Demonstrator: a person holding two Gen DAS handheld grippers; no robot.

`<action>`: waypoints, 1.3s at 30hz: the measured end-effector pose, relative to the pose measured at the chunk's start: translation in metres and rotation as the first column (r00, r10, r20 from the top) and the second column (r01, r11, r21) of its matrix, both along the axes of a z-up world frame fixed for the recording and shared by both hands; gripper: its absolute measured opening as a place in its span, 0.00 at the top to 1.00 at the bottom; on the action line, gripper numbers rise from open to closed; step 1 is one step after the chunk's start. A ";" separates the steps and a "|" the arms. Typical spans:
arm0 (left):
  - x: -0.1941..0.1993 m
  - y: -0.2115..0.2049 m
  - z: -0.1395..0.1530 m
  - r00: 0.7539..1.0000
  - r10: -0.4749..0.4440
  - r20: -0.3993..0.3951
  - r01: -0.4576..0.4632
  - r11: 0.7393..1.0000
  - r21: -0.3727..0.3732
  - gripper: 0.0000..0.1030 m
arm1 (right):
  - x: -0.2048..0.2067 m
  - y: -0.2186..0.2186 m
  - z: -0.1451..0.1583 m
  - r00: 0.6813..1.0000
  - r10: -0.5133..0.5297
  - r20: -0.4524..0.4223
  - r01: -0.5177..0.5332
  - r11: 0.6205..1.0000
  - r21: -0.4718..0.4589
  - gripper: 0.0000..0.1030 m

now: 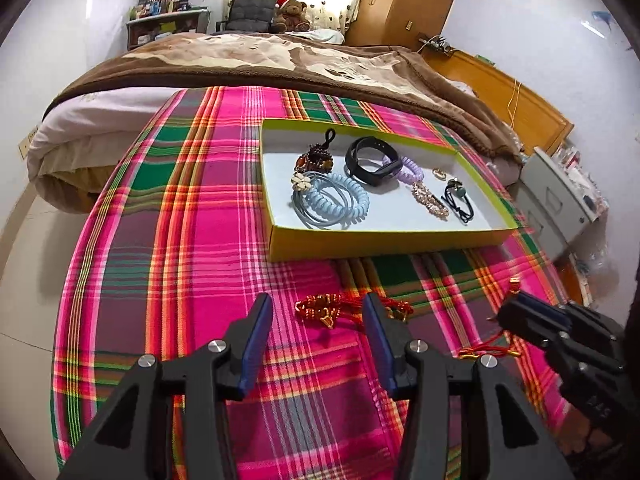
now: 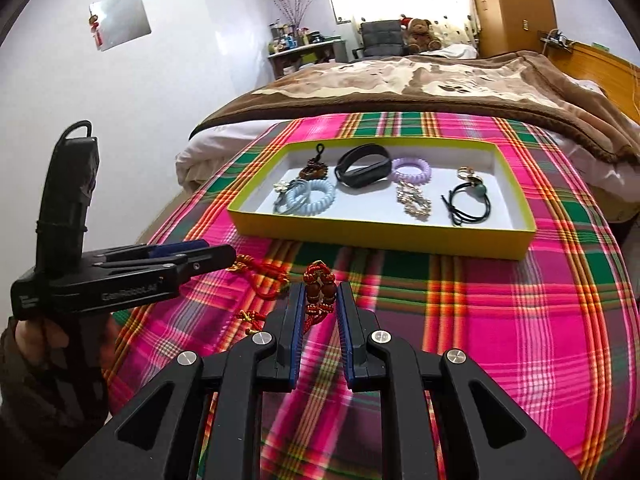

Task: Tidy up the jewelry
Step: 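Close the right tool on a red beaded bracelet while the left tool grasps the red cord bracelet, then carry both red bracelets into the white box and open both tools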

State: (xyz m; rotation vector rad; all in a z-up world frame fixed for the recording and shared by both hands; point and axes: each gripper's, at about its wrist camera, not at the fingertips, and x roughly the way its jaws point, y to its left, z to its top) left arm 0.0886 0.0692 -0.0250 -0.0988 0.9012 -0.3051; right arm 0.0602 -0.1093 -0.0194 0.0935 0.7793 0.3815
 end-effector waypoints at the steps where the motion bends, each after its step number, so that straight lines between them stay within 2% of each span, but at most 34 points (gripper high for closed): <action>1: 0.000 -0.003 -0.001 1.000 -0.007 0.001 0.007 1.000 0.015 0.53 | 0.000 -0.001 0.000 1.000 -0.001 0.001 0.001 1.000 -0.001 0.84; 8: 0.003 -0.015 -0.013 1.000 -0.008 -0.019 0.010 0.995 0.095 0.53 | -0.004 -0.006 0.001 1.000 -0.005 0.014 0.005 1.000 0.001 0.84; 11: 0.005 -0.017 -0.013 1.000 -0.004 -0.014 0.005 0.995 0.099 0.52 | -0.004 -0.007 0.002 1.000 -0.004 0.016 0.003 1.000 0.008 0.84; 17: 0.002 -0.028 -0.015 1.000 -0.014 0.015 0.011 0.985 0.171 0.53 | -0.004 -0.009 0.001 1.000 -0.006 0.014 0.006 1.000 0.016 0.84; 24: 0.003 -0.028 -0.013 1.000 -0.013 0.022 0.009 0.984 0.178 0.75 | -0.004 -0.012 -0.001 1.000 -0.011 0.010 0.011 1.000 0.021 0.84; 30: 0.002 -0.027 -0.012 1.000 -0.007 0.023 0.003 0.984 0.178 0.79 | -0.004 -0.014 0.000 1.000 -0.014 0.013 0.014 1.000 0.026 0.84; 32: 0.001 -0.024 -0.011 1.000 -0.007 0.025 0.002 0.986 0.168 0.93 | -0.004 -0.015 -0.001 1.000 -0.016 0.014 0.016 0.999 0.028 0.84; 39: 0.001 -0.022 -0.010 1.000 0.008 0.026 -0.011 0.989 0.149 0.93 | -0.004 -0.017 -0.001 1.000 -0.020 0.014 0.019 0.999 0.030 0.84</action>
